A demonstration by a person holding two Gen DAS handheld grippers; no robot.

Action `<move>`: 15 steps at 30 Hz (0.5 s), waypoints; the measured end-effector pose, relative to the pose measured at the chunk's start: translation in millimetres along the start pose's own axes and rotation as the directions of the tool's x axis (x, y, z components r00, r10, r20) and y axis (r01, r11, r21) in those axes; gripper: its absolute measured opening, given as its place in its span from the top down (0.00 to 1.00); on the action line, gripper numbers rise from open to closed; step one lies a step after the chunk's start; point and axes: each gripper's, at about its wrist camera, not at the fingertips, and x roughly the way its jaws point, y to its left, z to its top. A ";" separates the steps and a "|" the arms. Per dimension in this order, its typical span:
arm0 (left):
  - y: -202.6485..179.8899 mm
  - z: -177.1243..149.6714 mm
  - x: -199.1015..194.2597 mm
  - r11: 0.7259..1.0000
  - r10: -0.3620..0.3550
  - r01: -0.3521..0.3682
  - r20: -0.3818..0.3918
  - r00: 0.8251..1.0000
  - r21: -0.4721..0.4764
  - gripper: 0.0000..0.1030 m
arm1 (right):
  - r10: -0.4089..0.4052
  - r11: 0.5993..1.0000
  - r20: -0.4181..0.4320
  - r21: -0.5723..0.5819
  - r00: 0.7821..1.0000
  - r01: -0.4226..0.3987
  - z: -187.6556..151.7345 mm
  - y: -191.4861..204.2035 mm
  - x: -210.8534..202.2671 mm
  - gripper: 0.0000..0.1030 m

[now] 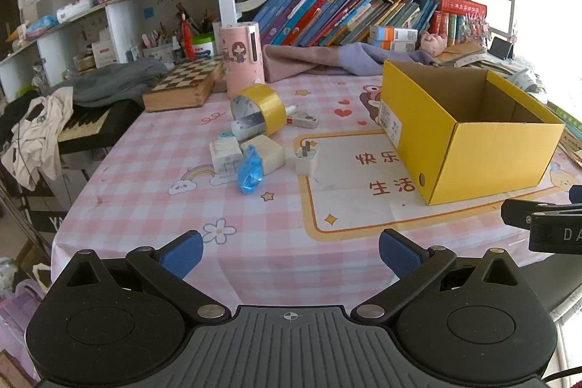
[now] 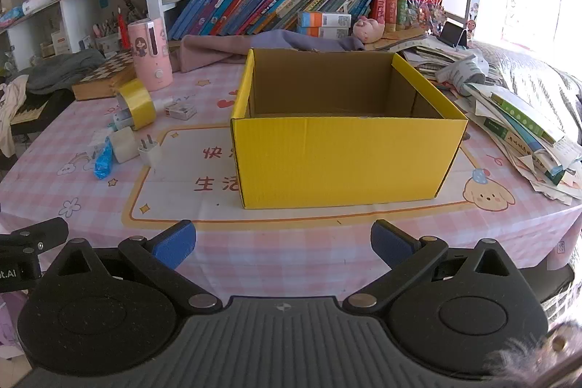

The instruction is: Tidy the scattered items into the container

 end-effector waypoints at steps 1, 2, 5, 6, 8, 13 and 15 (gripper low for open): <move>0.0 -0.1 0.0 1.000 0.001 -0.001 0.000 1.000 0.000 0.00 | -0.001 1.000 -0.001 0.000 1.000 0.001 0.6 0.6 0.3 0.00; -0.1 -0.2 0.2 1.000 0.001 -0.001 0.000 1.000 0.000 0.00 | -0.001 1.000 -0.002 -0.001 1.000 0.001 0.8 0.4 0.3 0.00; -0.6 -0.2 0.9 1.000 0.001 -0.001 -0.001 1.000 0.001 0.00 | -0.001 1.000 -0.002 -0.003 1.000 0.001 0.9 0.8 0.7 0.00; -0.5 -0.4 1.0 1.000 0.001 -0.001 -0.002 1.000 0.001 0.00 | -0.002 1.000 -0.003 -0.004 1.000 0.002 0.9 0.9 0.9 0.00; 0.0 -0.6 0.9 1.000 -0.001 0.001 -0.001 1.000 0.002 0.00 | -0.002 1.000 -0.004 -0.005 1.000 0.002 1.2 1.5 1.2 0.00; 0.2 -0.8 2.3 1.000 -0.002 0.002 -0.004 1.000 0.002 0.00 | -0.004 1.000 -0.005 -0.005 1.000 0.004 0.9 2.0 2.2 0.00; 0.2 -1.0 2.5 1.000 -0.001 0.001 -0.004 1.000 0.002 0.00 | -0.003 1.000 -0.005 -0.005 1.000 0.003 0.8 1.8 2.3 0.00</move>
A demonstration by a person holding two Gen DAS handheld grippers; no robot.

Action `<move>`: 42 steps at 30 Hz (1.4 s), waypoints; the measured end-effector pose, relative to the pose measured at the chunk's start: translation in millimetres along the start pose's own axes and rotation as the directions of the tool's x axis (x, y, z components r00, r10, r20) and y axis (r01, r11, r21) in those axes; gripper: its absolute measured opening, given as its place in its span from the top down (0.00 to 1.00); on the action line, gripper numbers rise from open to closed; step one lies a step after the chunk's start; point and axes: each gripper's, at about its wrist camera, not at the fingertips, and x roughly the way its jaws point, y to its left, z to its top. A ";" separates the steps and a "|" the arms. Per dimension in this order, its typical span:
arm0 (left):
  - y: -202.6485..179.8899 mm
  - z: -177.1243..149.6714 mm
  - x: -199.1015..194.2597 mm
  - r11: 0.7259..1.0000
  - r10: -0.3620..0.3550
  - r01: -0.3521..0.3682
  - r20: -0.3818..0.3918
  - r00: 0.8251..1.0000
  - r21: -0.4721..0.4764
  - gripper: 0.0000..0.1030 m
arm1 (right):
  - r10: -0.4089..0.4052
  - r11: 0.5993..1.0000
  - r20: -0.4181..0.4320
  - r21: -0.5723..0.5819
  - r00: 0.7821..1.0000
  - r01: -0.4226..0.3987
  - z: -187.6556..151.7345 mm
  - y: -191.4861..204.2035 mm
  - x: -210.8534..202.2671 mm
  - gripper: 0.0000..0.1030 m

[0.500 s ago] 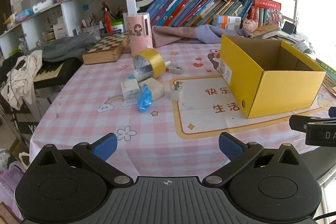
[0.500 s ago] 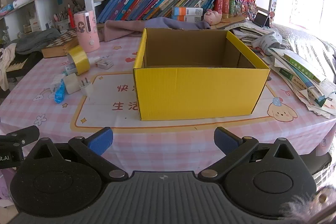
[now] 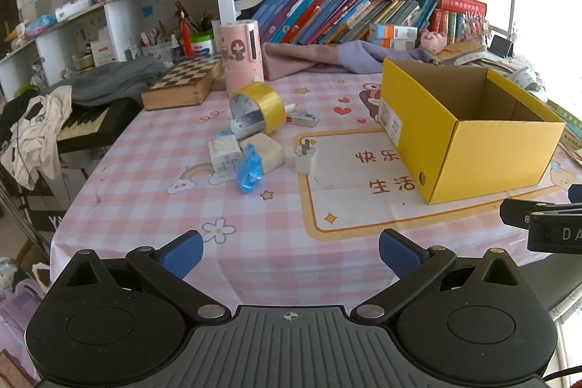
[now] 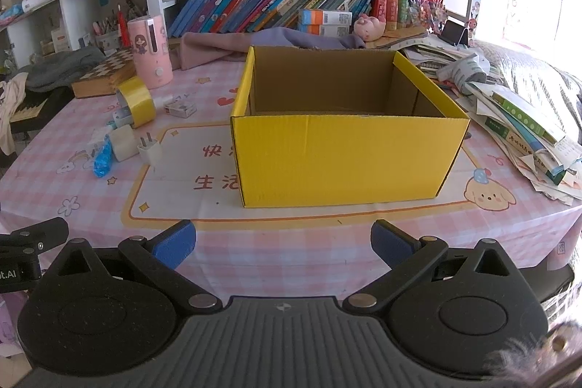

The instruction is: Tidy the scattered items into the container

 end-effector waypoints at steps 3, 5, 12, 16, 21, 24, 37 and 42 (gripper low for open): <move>0.0 -0.3 1.1 1.000 0.002 -0.002 -0.001 1.000 0.001 0.00 | 0.000 1.000 0.000 0.001 1.000 0.000 0.6 -0.1 -0.3 0.00; 0.2 -0.5 1.2 1.000 0.001 -0.001 -0.001 1.000 0.002 0.00 | 0.001 1.000 -0.002 0.001 1.000 -0.001 0.8 0.0 -0.5 0.00; -0.1 -3.5 5.9 1.000 -0.002 0.003 -0.020 1.000 0.017 0.00 | 0.008 1.000 -0.027 0.001 1.000 -0.007 -3.4 1.4 11.3 0.00; 1.7 -4.1 7.8 1.000 0.005 -0.004 -0.035 0.999 0.014 0.00 | 0.015 1.000 -0.039 0.004 0.999 -0.015 -5.0 1.5 14.8 0.00; 3.7 -5.5 7.8 1.000 0.005 -0.005 -0.039 0.999 -0.003 0.00 | 0.016 1.000 -0.054 -0.001 0.998 -0.016 -3.9 1.2 14.9 0.00; 4.4 -6.2 9.2 1.000 -0.002 0.002 -0.049 0.999 -0.009 0.00 | 0.019 1.000 -0.064 -0.014 0.998 -0.020 -3.9 3.3 16.6 0.00; 4.3 -6.7 6.9 1.000 -0.019 0.019 -0.053 0.998 0.004 0.00 | 0.019 1.000 -0.063 0.001 0.998 -0.019 -2.2 2.4 16.1 0.00; 2.9 -4.9 5.8 1.000 -0.024 0.024 -0.043 0.999 0.009 0.00 | 0.015 1.000 -0.057 -0.004 0.998 -0.015 -1.0 2.8 14.3 0.00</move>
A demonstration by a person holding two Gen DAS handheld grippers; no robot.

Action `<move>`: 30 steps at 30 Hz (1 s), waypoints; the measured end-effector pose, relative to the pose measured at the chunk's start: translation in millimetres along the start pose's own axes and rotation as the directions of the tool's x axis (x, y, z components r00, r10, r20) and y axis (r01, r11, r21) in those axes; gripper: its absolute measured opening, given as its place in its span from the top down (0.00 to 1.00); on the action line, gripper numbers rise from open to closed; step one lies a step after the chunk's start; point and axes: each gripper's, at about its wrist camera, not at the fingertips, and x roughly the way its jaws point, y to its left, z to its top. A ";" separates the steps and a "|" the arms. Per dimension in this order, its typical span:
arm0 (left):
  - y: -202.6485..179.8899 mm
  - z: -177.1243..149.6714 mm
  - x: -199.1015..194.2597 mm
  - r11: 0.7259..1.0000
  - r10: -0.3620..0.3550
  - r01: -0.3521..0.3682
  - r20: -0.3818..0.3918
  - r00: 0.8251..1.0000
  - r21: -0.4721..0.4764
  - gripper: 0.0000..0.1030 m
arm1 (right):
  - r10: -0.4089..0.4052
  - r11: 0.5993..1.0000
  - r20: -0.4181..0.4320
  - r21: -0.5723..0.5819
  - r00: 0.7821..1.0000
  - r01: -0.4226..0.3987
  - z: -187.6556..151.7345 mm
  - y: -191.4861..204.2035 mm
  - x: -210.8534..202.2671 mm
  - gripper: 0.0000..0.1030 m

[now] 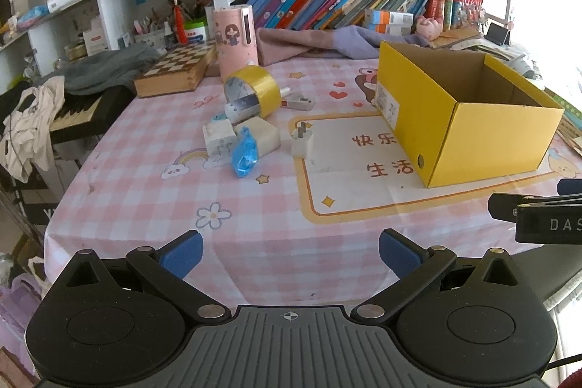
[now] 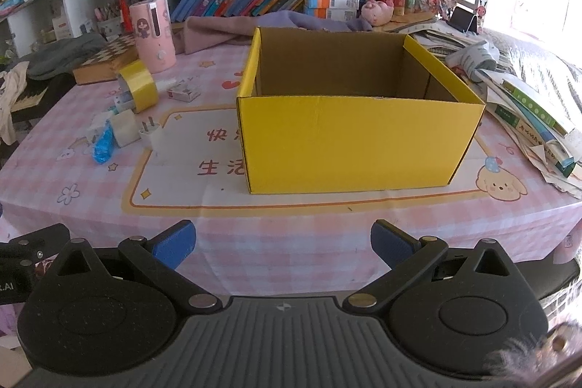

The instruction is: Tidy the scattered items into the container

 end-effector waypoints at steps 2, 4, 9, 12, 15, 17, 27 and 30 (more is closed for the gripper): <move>0.9 0.6 -1.0 1.000 -0.005 0.005 0.007 1.000 -0.003 0.00 | -0.002 1.000 0.000 0.002 1.000 0.002 0.0 -0.2 0.0 0.00; 0.8 0.6 -1.2 1.000 -0.007 0.007 0.009 1.000 -0.004 0.00 | -0.002 1.000 -0.002 0.002 1.000 0.002 0.0 0.2 0.1 0.00; 3.7 0.0 -0.4 1.000 -0.007 0.007 0.006 1.000 -0.010 0.00 | 0.005 1.000 -0.004 -0.010 1.000 -0.005 -0.2 2.7 1.0 0.00; 5.3 0.1 0.8 1.000 -0.013 0.013 0.003 1.000 -0.012 0.00 | 0.009 1.000 -0.004 -0.014 1.000 -0.010 0.2 5.0 2.5 0.00; 5.9 0.2 1.1 1.000 -0.012 0.012 0.006 1.000 -0.011 0.00 | 0.013 1.000 -0.001 -0.018 1.000 -0.013 1.2 7.0 3.4 0.00; 6.9 0.7 1.7 1.000 -0.011 0.011 0.009 1.000 -0.010 0.00 | 0.015 1.000 0.001 -0.021 1.000 -0.015 1.7 8.4 3.8 0.00; 13.7 2.3 2.7 1.000 -0.020 0.020 0.005 1.000 -0.004 0.00 | 0.035 0.999 0.016 -0.039 0.999 -0.034 3.8 17.3 2.6 0.00; 16.3 1.6 2.0 1.000 -0.024 0.024 0.008 1.000 0.000 0.00 | 0.041 0.998 0.018 -0.045 0.999 -0.041 4.0 21.3 2.3 0.00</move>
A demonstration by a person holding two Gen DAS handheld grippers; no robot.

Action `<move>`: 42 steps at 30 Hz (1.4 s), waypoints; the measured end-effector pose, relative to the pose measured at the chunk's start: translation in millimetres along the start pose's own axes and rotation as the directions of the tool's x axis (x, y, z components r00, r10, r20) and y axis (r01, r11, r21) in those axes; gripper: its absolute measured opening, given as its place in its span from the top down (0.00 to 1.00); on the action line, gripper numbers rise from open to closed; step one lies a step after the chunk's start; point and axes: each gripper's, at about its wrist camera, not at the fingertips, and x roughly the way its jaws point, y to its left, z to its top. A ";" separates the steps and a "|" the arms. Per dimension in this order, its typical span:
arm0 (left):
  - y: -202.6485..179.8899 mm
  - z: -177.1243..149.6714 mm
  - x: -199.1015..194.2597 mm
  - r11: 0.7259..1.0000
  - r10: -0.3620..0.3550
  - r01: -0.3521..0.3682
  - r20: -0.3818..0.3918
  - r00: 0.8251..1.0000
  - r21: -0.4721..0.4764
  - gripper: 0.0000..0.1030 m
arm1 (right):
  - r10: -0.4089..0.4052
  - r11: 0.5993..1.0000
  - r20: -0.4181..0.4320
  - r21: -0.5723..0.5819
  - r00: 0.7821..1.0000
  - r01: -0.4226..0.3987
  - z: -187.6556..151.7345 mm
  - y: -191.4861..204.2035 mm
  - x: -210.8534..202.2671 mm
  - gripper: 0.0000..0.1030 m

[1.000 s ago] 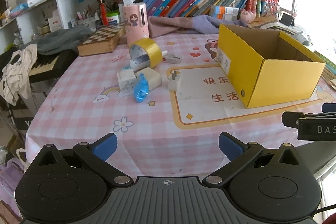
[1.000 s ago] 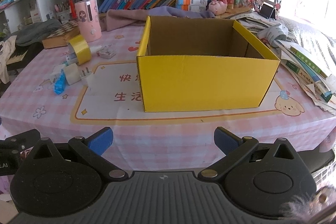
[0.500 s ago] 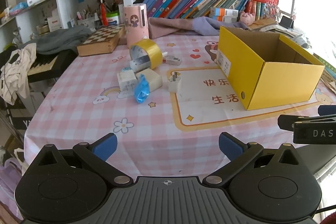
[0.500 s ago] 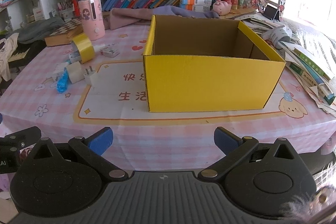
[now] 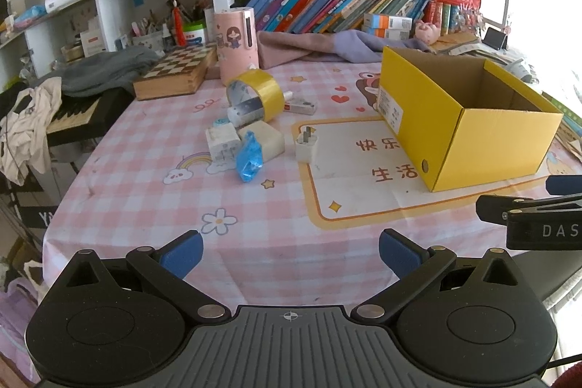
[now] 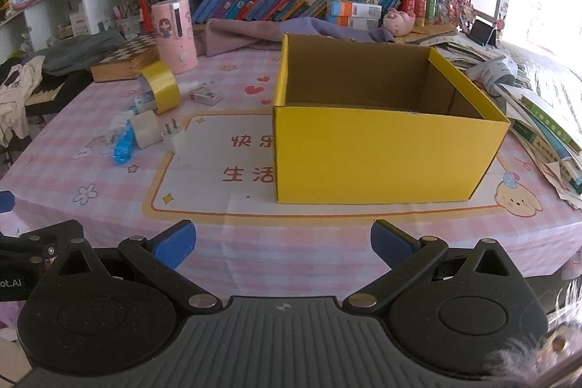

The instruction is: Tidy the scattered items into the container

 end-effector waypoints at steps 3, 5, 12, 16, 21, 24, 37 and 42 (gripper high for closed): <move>4.0 -1.1 -1.0 1.000 -0.001 0.001 0.005 1.000 -0.002 0.00 | 0.007 1.000 0.006 -0.006 1.000 -0.007 1.0 4.5 -0.4 0.00; 7.7 -1.5 -1.8 1.000 0.003 -0.003 0.009 1.000 -0.007 0.00 | 0.014 1.000 0.012 -0.014 1.000 -0.014 1.7 8.1 -0.8 0.00; 25.1 -3.9 -6.2 0.999 0.012 -0.011 0.017 1.000 -0.041 0.00 | 0.066 0.996 0.041 -0.063 0.997 -0.064 6.0 28.4 -3.7 0.00; 34.3 -5.5 -10.5 0.998 0.019 -0.018 0.024 1.000 -0.060 0.00 | 0.096 0.991 0.048 -0.097 0.994 -0.091 8.3 41.6 -4.4 0.00; 44.2 -8.4 -15.3 0.996 0.029 -0.027 0.030 0.999 -0.080 0.00 | 0.125 0.985 0.052 -0.128 0.991 -0.117 10.5 54.5 -5.0 0.00; 49.9 -9.3 -17.0 0.995 0.040 -0.037 0.033 0.999 -0.092 0.00 | 0.137 0.981 0.052 -0.148 0.989 -0.128 12.5 62.3 -3.6 0.00; 68.6 -4.0 -11.6 0.991 0.068 -0.060 0.059 0.996 -0.122 0.00 | 0.197 0.964 0.063 -0.197 0.978 -0.181 28.3 84.2 12.2 0.01; 74.2 3.6 -0.7 0.990 0.082 -0.074 0.060 0.995 -0.118 0.00 | 0.212 0.956 0.066 -0.221 0.975 -0.193 39.1 92.2 27.4 0.11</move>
